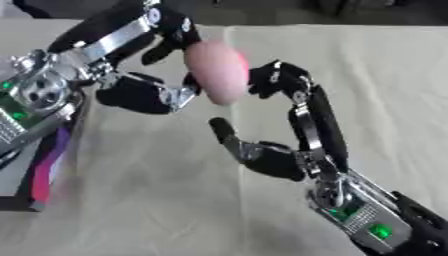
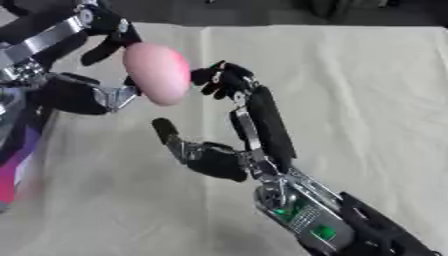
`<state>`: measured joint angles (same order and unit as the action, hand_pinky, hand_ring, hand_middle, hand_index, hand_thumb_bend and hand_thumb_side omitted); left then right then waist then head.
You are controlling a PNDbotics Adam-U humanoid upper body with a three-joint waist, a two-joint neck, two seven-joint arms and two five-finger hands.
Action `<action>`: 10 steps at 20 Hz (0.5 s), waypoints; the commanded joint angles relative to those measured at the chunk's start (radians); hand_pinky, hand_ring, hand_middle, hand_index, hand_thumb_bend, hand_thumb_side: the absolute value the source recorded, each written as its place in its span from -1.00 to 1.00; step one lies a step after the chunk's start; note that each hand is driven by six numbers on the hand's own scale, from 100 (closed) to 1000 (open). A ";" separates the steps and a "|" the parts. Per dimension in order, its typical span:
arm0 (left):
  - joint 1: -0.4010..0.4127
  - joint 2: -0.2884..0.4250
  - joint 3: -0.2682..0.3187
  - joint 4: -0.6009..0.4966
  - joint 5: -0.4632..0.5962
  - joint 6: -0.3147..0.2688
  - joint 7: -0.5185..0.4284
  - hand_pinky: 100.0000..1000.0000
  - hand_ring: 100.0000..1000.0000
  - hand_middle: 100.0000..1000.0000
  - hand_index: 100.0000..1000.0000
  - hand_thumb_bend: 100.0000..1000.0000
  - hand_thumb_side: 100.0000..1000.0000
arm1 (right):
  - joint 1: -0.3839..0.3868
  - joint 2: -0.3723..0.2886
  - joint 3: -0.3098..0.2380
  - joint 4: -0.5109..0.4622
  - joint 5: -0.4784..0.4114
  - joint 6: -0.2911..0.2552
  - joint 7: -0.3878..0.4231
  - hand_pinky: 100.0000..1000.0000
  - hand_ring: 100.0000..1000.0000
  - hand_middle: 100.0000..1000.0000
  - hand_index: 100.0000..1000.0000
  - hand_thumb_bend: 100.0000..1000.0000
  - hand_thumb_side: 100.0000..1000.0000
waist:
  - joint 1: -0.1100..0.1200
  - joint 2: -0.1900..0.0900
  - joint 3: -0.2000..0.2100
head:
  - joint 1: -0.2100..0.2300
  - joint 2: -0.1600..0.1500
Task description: Pick up the objects with one hand, pass them to the other hand, and then place them into the box on the other side of the table.
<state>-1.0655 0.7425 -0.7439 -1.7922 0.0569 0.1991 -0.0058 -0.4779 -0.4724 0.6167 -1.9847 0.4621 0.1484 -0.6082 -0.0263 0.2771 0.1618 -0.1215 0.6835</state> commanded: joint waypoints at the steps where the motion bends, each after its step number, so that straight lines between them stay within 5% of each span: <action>1: 0.014 0.074 0.056 -0.022 0.008 -0.019 0.035 0.40 0.17 -1.00 -0.67 -1.00 -1.00 | -0.006 -0.025 -0.014 -0.015 0.007 0.021 -0.001 -0.05 0.04 0.10 0.36 -0.30 -0.22 | 0.002 -0.013 0.000 | 0.015 -0.011; 10: 0.142 0.190 0.183 0.020 0.012 -0.046 0.153 0.40 0.15 -1.00 -0.67 -1.00 -1.00 | -0.008 -0.034 -0.035 -0.015 0.018 0.021 -0.019 -0.04 0.05 0.11 0.36 -0.30 -0.32 | -0.007 -0.010 0.002 | 0.115 -0.037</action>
<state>-0.9133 0.8890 -0.5974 -1.7753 0.0697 0.1571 0.1282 -0.4752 -0.4827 0.5954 -1.9847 0.4718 0.1709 -0.6209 -0.0362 0.2813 0.1628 -0.0251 0.6622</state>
